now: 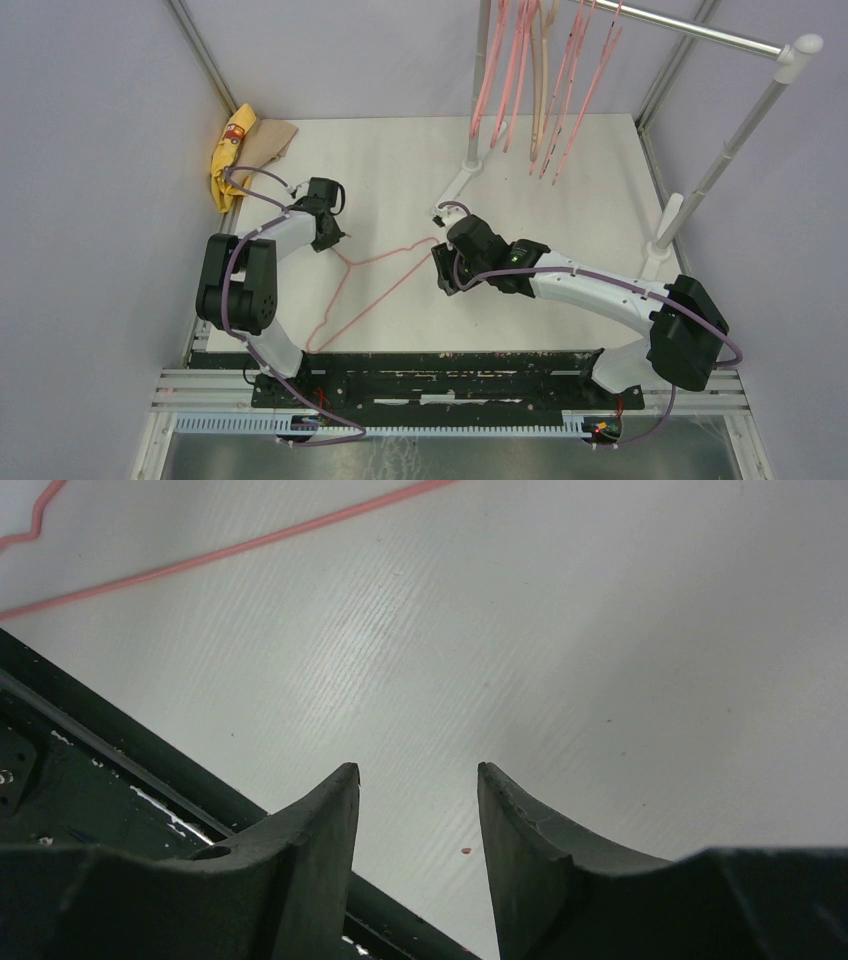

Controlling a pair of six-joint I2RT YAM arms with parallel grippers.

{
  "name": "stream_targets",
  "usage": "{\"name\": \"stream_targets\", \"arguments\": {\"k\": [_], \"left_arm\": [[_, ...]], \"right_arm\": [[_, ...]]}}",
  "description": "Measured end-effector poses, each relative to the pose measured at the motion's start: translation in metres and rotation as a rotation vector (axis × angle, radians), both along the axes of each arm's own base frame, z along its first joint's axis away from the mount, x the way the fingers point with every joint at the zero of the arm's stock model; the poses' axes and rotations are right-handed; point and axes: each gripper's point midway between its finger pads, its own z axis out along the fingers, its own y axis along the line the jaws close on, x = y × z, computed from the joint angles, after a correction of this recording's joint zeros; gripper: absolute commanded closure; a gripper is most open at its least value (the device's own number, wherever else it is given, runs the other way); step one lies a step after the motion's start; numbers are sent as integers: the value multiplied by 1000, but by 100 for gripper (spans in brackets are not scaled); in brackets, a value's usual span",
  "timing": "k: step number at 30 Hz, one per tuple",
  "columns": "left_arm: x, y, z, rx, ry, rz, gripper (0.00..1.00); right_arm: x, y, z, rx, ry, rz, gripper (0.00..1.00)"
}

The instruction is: Organize the hangers

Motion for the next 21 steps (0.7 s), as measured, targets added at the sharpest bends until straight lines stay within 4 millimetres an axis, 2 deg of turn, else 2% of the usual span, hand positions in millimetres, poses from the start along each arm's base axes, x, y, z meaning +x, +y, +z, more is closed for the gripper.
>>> {"name": "stream_targets", "arguments": {"k": [5,11,16,21], "left_arm": [[-5,-18,16,-24,-30,-51,97],[-1,-38,58,-49,-148,-99,97],[-1,-43,87,-77,-230,-86,97],[-5,-48,104,-95,-275,-79,97]], "right_arm": [[-5,18,1,83,37,19,45],[-13,44,-5,147,88,46,45],[-20,66,-6,205,119,47,45],[-26,104,-4,269,128,67,45]]}}
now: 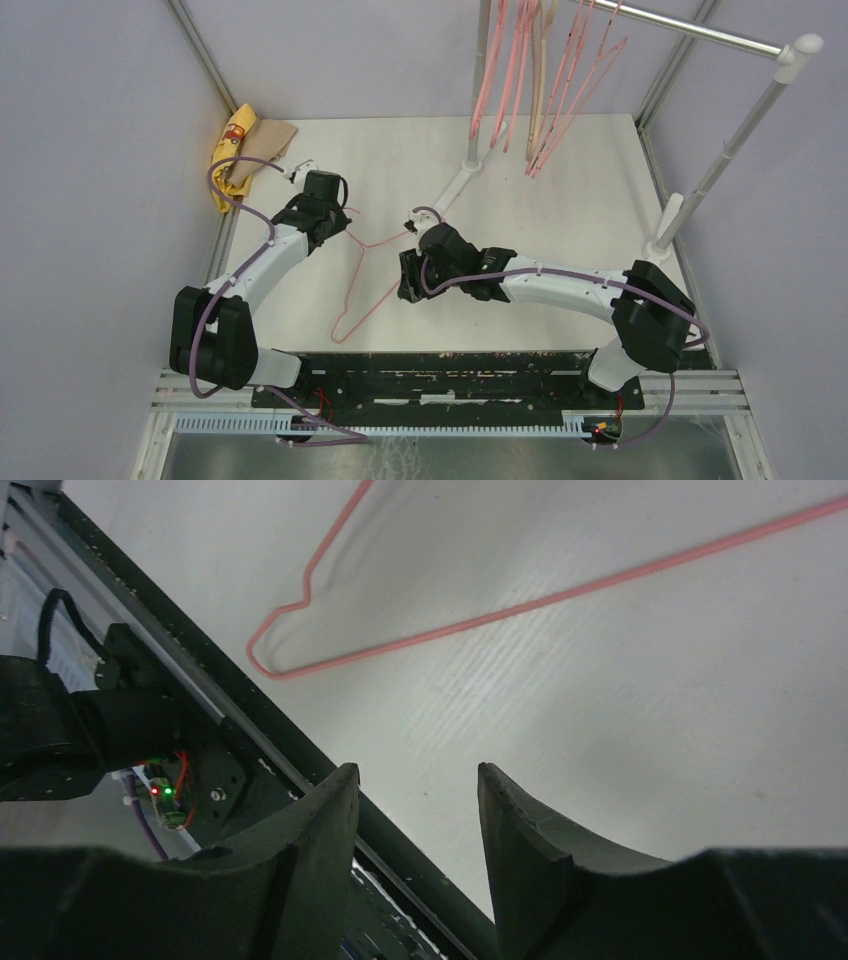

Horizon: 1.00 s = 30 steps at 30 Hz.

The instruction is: Organize the hangers

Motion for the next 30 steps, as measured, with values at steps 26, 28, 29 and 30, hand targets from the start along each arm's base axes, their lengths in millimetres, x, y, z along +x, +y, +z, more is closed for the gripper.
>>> {"name": "stream_targets", "arguments": {"k": [26,28,29,30], "left_arm": [[-22,-17,29,-11,-49,-39,97],[-23,-17,28,-10,-45,-42,97],[-24,-18,28,-9,-43,-44,97],[-25,-19,28,-9,-43,-47,97]], "right_arm": [[-3,88,-46,93,10,-80,30],[-1,88,-47,90,3,-89,30],[0,89,-48,89,-1,-94,30],[2,90,-50,85,-4,-98,31]]}}
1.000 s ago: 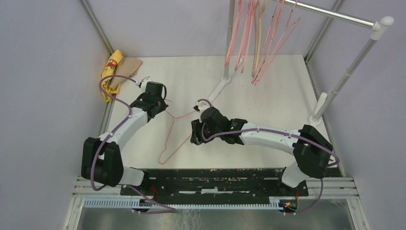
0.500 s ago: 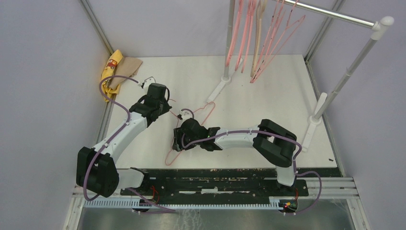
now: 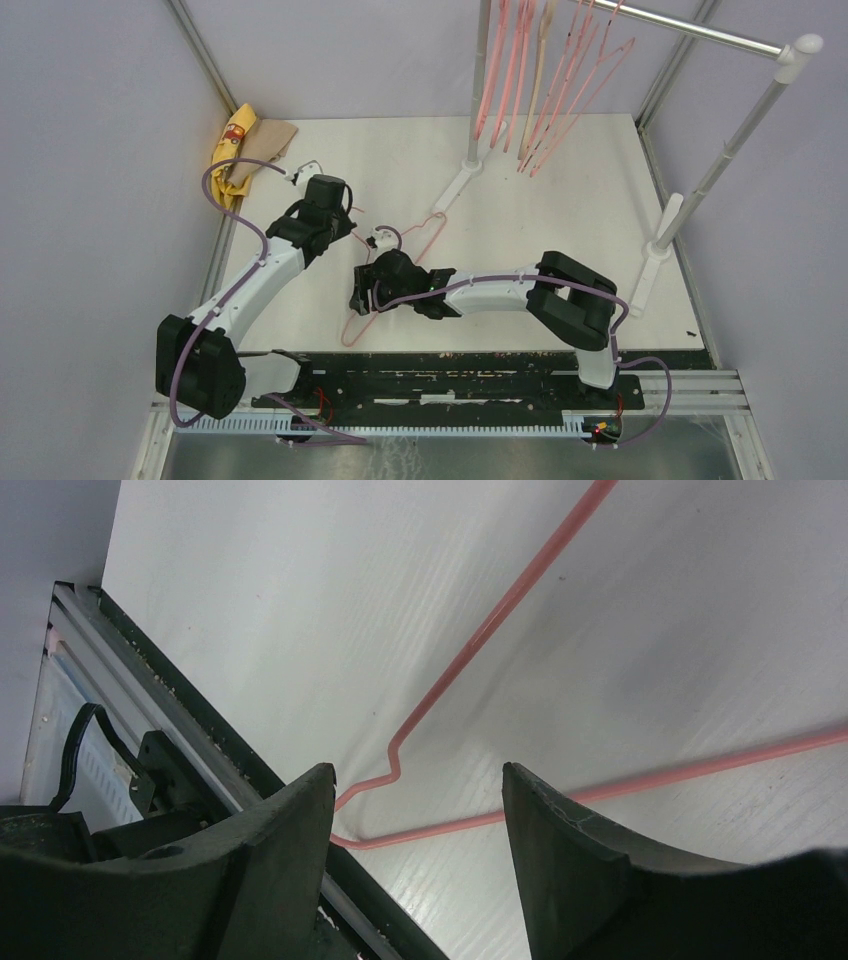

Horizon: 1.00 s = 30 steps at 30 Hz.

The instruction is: Organize the hangers

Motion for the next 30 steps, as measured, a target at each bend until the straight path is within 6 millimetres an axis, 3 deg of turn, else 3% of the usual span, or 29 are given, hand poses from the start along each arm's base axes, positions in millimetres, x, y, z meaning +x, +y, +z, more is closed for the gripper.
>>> {"name": "stream_targets", "arguments": {"k": [7,26,30], "left_arm": [[-7,-4,11,-14,-20,-20,97],[-19,-22,30,-52,-54,-76,97],[-19,-21,26,-44,-37,-76,63]], "right_arm": [[9,2,-23,-44,-28,-48,33],[19,1,-31,-103,-137,-153,39],[25,-12,-35,-166,-172,-191,39]]}}
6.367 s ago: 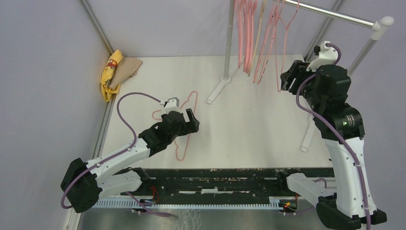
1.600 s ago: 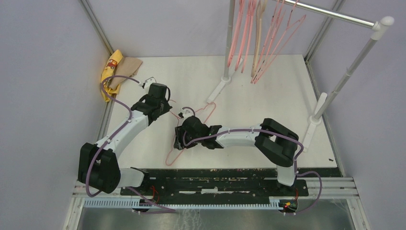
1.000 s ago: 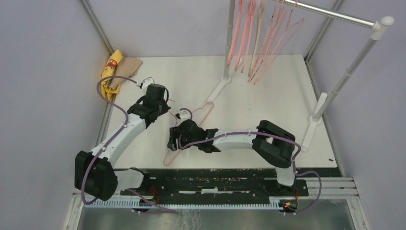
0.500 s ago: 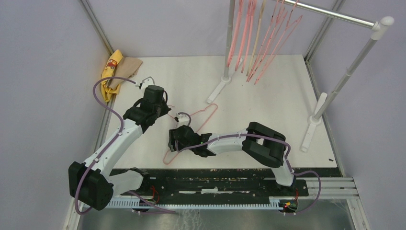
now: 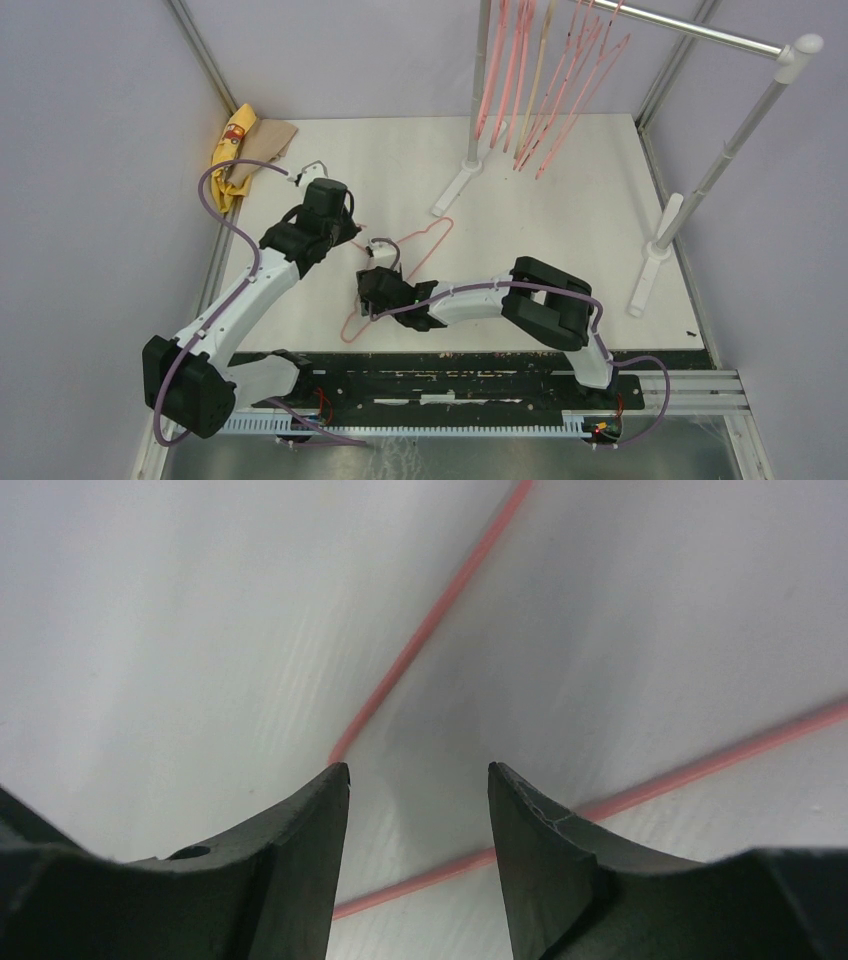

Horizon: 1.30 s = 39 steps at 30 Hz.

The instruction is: Organize the hangers

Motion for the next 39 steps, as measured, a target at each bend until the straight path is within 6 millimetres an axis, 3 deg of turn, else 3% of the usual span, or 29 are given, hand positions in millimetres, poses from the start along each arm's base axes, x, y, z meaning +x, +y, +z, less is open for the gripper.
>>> {"name": "stream_targets", "arguments": {"k": [3,5,8,11,14,22,29,39], "left_arm": [[2,1,-7,9,21,3,44],[4,2,-13,9,39,6,40],[12,7,-25,-16,76,19,41],[23,15,-47,-13,151,44,53],[34,15,-69,13,224,38,55],[47,9,-103,43,329,27,55],[44,9,-137,64,419,26,58],[43,8,-153,69,455,24,59]], "right_arm": [[2,-21,2,-47,-27,-41,38],[3,-39,11,-70,-49,-70,38],[5,-57,33,-76,-79,-102,38],[6,-65,55,-52,-101,-118,38],[3,-77,65,-47,-110,-127,38],[-6,-114,52,-158,-108,-122,37],[-10,-134,62,-170,-130,-117,36],[-12,-150,51,-210,-125,-114,35]]}}
